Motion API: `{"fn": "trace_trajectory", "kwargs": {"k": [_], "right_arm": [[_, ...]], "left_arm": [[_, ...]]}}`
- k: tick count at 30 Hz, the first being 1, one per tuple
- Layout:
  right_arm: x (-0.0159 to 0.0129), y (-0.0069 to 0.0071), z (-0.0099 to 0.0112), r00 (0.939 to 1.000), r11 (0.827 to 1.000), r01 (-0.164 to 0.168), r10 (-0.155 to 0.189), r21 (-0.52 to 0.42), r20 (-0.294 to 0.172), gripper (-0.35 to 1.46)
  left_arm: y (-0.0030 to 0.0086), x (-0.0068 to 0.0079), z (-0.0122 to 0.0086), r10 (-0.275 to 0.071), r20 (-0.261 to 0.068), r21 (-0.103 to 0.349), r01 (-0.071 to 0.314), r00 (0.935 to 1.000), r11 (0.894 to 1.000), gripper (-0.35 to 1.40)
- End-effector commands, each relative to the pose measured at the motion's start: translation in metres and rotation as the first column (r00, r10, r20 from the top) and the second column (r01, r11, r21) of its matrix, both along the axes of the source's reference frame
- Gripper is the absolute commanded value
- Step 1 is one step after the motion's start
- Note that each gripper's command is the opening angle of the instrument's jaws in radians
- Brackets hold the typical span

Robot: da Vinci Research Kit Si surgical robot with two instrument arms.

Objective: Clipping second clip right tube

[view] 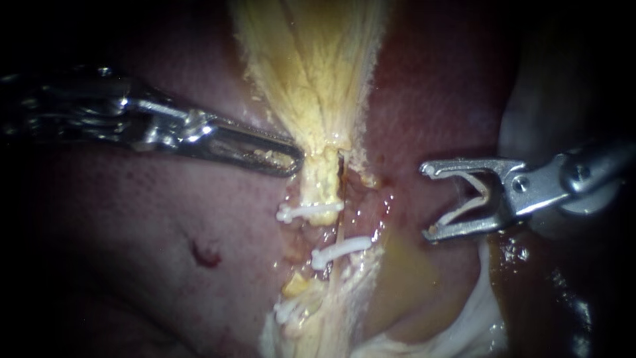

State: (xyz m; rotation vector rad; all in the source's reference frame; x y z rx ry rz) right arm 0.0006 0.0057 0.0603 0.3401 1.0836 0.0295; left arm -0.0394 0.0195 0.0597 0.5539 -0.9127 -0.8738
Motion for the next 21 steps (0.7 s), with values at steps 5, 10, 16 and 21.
{"fn": "trace_trajectory", "kwargs": {"k": [5,10,16,21], "right_arm": [[0.0,0.0,0.0001,1.0,1.0,0.003,-0.003,0.002,-0.003,0.5],[0.0001,0.0,0.0001,1.0,1.0,0.005,-0.005,0.004,-0.004,0.5],[0.0002,0.0,0.0002,1.0,1.0,0.005,-0.005,0.005,-0.008,0.5],[0.0004,0.0,0.0002,0.9999,1.0,0.006,-0.006,0.006,-0.009,0.5]], "left_arm": [[0.0001,0.0016,-0.0013,0.007,0.007,0.006,-0.007,1.0,1.0,-0.35],[0.0012,0.0037,-0.0036,-0.003,0.002,0.008,0.003,1.0,1.0,-0.35],[0.0031,0.006,-0.0062,-0.041,0.001,0.001,0.041,0.9992,0.999,-0.35],[0.0035,0.0075,-0.0062,-0.047,-0.004,-0.001,0.047,0.9989,0.999,-0.35]]}}
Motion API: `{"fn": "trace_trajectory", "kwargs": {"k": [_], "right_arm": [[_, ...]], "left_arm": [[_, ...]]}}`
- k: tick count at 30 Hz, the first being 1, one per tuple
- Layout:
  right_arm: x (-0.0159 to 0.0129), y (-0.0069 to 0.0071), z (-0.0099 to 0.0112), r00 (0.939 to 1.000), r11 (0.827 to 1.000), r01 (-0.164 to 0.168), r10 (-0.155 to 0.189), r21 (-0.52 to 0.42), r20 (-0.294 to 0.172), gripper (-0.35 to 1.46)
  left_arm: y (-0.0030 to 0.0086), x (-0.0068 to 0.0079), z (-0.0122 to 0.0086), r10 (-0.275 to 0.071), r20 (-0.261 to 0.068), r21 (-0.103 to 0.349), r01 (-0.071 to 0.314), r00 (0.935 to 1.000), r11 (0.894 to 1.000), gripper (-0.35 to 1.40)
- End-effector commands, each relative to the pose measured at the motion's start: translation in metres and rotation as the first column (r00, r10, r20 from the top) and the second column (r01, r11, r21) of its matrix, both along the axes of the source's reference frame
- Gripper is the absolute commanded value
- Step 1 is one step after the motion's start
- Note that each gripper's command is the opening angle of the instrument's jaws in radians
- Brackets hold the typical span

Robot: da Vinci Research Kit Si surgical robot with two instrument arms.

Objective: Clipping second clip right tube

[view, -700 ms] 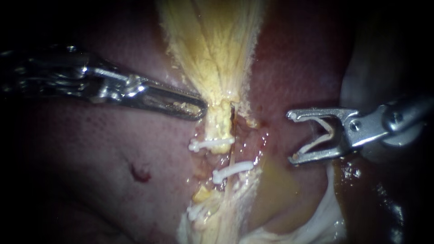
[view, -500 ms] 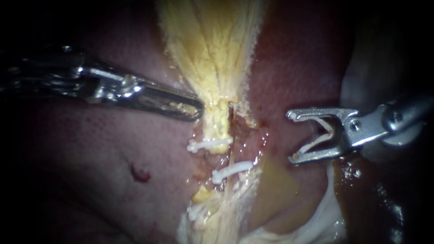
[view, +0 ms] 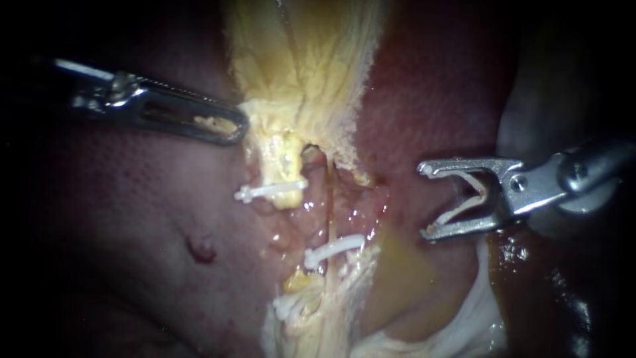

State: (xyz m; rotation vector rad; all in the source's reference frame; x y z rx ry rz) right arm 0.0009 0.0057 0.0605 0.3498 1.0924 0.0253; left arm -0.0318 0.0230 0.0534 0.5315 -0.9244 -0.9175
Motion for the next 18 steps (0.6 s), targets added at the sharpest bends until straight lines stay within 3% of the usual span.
{"fn": "trace_trajectory", "kwargs": {"k": [1,9,14,18], "right_arm": [[0.0001,0.0,0.0,1.0,1.0,0.002,-0.002,0.003,-0.005,0.5],[0.0026,-0.0008,0.0008,0.9999,0.999,0.006,-0.005,0.036,-0.014,0.5],[0.0057,-0.0018,0.0023,0.9999,0.994,-0.008,0.009,0.113,-0.008,0.5],[0.0079,-0.0027,0.0042,0.9999,0.979,-0.016,0.017,0.203,-0.001,0.5]], "left_arm": [[0.0,0.0001,0.0001,0.001,0.002,-0.001,-0.001,1.0,1.0,-0.35],[0.0001,0.0003,0.0003,-0.001,0.0,-0.002,0.001,1.0,1.0,-0.35],[0.0,0.0004,0.0003,-0.001,0.0,-0.002,0.001,1.0,1.0,-0.35],[0.0,0.0005,0.0002,0.0,0.0,-0.002,0.0,1.0,1.0,-0.35]]}}
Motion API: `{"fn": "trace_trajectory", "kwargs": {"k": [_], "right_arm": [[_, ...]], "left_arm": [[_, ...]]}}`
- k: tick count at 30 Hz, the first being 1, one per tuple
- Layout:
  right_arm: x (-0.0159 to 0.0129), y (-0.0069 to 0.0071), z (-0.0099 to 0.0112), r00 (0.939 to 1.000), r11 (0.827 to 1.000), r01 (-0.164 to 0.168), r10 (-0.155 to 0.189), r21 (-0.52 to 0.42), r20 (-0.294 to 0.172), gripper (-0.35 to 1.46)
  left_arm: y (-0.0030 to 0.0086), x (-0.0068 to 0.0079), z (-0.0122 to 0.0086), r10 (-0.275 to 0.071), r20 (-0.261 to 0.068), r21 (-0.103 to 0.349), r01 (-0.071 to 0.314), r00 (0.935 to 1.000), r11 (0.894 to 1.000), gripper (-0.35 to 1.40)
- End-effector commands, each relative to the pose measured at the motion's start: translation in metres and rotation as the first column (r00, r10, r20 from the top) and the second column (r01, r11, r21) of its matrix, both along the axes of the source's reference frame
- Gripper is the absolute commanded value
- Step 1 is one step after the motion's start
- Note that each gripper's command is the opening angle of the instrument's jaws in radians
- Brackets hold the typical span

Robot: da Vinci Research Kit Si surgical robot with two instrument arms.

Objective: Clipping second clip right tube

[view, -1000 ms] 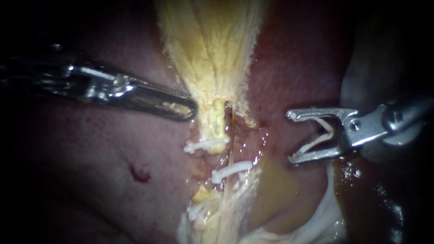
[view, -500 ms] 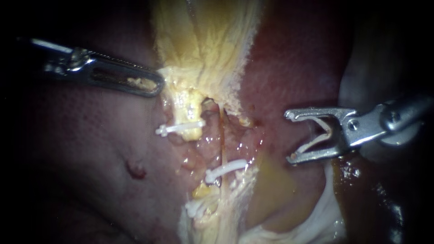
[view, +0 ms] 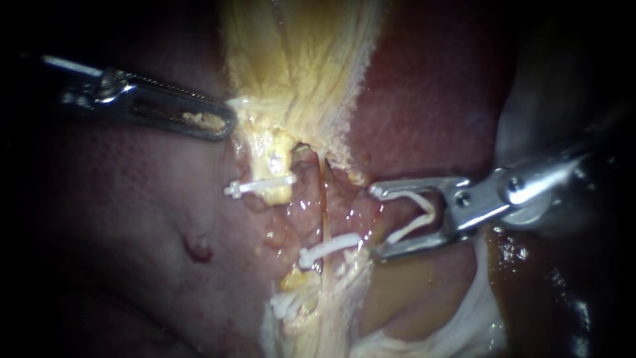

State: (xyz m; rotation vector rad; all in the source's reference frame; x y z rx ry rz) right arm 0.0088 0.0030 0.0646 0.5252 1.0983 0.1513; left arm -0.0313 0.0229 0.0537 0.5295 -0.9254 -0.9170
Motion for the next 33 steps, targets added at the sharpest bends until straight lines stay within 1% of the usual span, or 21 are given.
{"fn": "trace_trajectory", "kwargs": {"k": [1,6,10,12,16,21,25,29,31,33], "right_arm": [[0.0004,-0.0002,0.0005,1.0,1.0,-0.003,0.003,0.012,0.002,0.5],[0.0016,-0.0009,0.0032,0.9998,0.996,-0.021,0.02,0.088,0.01,0.49],[0.0018,-0.0008,0.0051,0.9992,0.989,-0.039,0.038,0.14,0.014,0.49],[0.0018,-0.0007,0.0061,0.999,0.985,-0.045,0.044,0.169,0.009,0.49],[0.0022,-0.0006,0.0075,0.9989,0.978,-0.047,0.046,0.203,0.01,0.49],[0.0031,-0.0008,0.0083,0.9984,0.965,-0.053,0.057,0.258,-0.007,0.49],[0.0039,-0.0008,0.0084,0.9971,0.956,-0.057,0.069,0.287,-0.032,0.49],[0.0044,-0.0007,0.0084,0.9964,0.951,-0.055,0.072,0.305,-0.044,0.49],[0.0047,-0.0007,0.0085,0.9954,0.947,-0.062,0.082,0.316,-0.05,0.49],[0.005,-0.0007,0.0085,0.9944,0.941,-0.061,0.086,0.332,-0.061,0.49]], "left_arm": [[0.0,0.0001,-0.0002,0.0,0.0,0.0,0.0,1.0,1.0,-0.35],[0.0,0.0001,-0.0002,0.0,0.0,0.0,0.0,1.0,1.0,-0.35],[-0.0001,0.0001,-0.0002,0.0,0.0,0.0,0.0,1.0,1.0,-0.35],[0.0,0.0001,-0.0002,0.0,0.0,0.0,0.0,1.0,1.0,-0.35],[-0.0001,0.0001,-0.0002,0.0,0.0,0.0,0.0,1.0,1.0,-0.35],[-0.0001,0.0002,-0.0002,0.0,0.0,0.0,0.0,1.0,1.0,-0.35],[-0.0001,0.0002,-0.0002,0.0,0.0,0.0,0.0,1.0,1.0,-0.35],[-0.0001,0.0002,-0.0002,0.0,0.0,0.0,0.0,1.0,1.0,-0.35],[-0.0001,0.0002,-0.0002,0.0,0.0,0.0,0.0,1.0,1.0,-0.35],[-0.0001,0.0002,-0.0002,0.0,0.0,0.0,0.0,1.0,1.0,-0.35]]}}
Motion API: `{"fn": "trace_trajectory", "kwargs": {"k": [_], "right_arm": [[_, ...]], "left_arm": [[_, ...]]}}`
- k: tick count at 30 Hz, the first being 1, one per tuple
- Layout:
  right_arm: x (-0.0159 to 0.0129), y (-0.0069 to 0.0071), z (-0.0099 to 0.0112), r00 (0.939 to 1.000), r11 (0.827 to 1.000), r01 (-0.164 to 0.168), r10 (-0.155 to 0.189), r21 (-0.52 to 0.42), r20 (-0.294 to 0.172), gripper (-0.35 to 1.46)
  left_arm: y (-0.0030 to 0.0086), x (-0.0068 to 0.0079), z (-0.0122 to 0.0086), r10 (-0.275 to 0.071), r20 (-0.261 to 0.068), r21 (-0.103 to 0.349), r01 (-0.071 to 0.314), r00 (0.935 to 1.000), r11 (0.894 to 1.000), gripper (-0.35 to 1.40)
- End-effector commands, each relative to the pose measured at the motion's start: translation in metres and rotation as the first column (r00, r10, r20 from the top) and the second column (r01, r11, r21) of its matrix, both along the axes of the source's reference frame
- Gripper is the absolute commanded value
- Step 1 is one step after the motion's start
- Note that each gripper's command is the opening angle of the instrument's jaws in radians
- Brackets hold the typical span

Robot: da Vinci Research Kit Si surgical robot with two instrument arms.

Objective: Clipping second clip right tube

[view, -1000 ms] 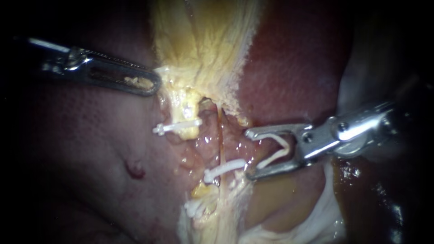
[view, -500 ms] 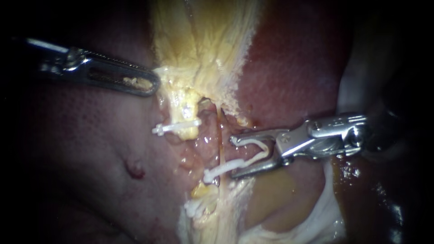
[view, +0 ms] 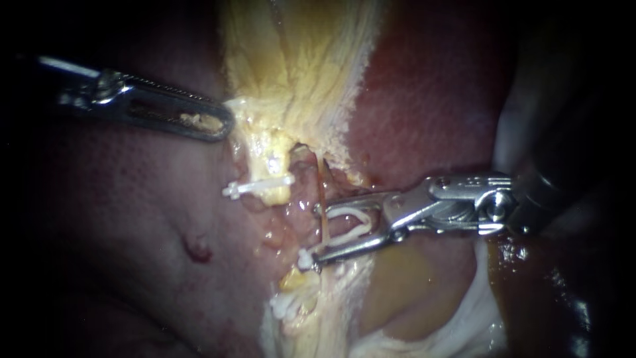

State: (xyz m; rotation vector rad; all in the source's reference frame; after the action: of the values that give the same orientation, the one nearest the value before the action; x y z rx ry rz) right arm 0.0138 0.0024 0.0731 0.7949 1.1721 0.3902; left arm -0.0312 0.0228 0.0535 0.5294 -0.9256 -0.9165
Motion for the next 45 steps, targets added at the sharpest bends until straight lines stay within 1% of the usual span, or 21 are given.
{"fn": "trace_trajectory", "kwargs": {"k": [1,3,7,10,15,20,23,26,30,33,38,43,45], "right_arm": [[0.0001,0.0,0.0,1.0,1.0,0.0,0.0,0.005,0.0,0.49],[0.0003,-0.0001,-0.0001,1.0,1.0,0.002,-0.002,0.023,-0.009,0.49],[0.0008,-0.0001,-0.0003,0.9991,0.999,0.006,-0.004,0.054,-0.042,0.49],[0.0011,-0.0002,-0.0005,0.9975,0.996,0.017,-0.01,0.091,-0.071,0.49],[0.0012,-0.0005,-0.0013,0.9933,0.993,0.043,-0.031,0.11,-0.111,0.49],[0.0012,-0.0012,-0.0031,0.9884,0.99,0.073,-0.056,0.119,-0.141,0.48],[0.0014,-0.0016,-0.0044,0.9848,0.989,0.085,-0.065,0.123,-0.161,0.48],[0.0016,-0.0019,-0.0058,0.9826,0.988,0.095,-0.073,0.126,-0.171,0.47],[0.0017,-0.002,-0.0071,0.9812,0.987,0.099,-0.075,0.129,-0.178,0.46],[0.0017,-0.002,-0.0074,0.9808,0.986,0.098,-0.073,0.131,-0.18,0.46],[0.0016,-0.0018,-0.0071,0.9808,0.986,0.098,-0.074,0.131,-0.181,0.38],[0.0011,-0.0016,-0.0067,0.9805,0.986,0.1,-0.075,0.131,-0.181,0.2],[0.001,-0.0016,-0.0067,0.9808,0.986,0.101,-0.075,0.137,-0.18,0.06]], "left_arm": [[0.0,0.0,0.0001,0.0,0.0,0.0,0.0,1.0,1.0,-0.35],[0.0,0.0,0.0001,0.0,0.0,0.0,0.0,1.0,1.0,-0.35],[0.0,-0.0001,0.0001,0.0,0.0,0.0,0.0,1.0,1.0,-0.35],[0.0,-0.0001,0.0002,0.0,0.0,0.0,0.0,1.0,1.0,-0.35],[0.0,-0.0001,0.0002,0.0,0.0,0.0,0.0,1.0,1.0,-0.35],[0.0,0.0001,0.0002,0.001,0.0,0.0,-0.001,1.0,1.0,-0.35],[0.0001,0.0001,0.0003,0.001,0.0,0.0,-0.001,1.0,1.0,-0.35],[0.0001,0.0001,0.0003,0.001,0.0,0.0,-0.001,1.0,1.0,-0.35],[0.0001,0.0001,0.0004,0.001,0.0,0.0,-0.001,1.0,1.0,-0.35],[0.0001,0.0001,0.0004,0.001,0.0,0.0,-0.001,1.0,1.0,-0.35],[0.0001,0.0001,0.0004,0.001,0.0,0.0,-0.001,1.0,1.0,-0.35],[0.0001,0.0001,0.0005,0.001,0.0,-0.001,-0.001,1.0,1.0,-0.35],[0.0002,0.0001,0.0005,0.001,0.0,-0.001,-0.001,1.0,1.0,-0.35]]}}
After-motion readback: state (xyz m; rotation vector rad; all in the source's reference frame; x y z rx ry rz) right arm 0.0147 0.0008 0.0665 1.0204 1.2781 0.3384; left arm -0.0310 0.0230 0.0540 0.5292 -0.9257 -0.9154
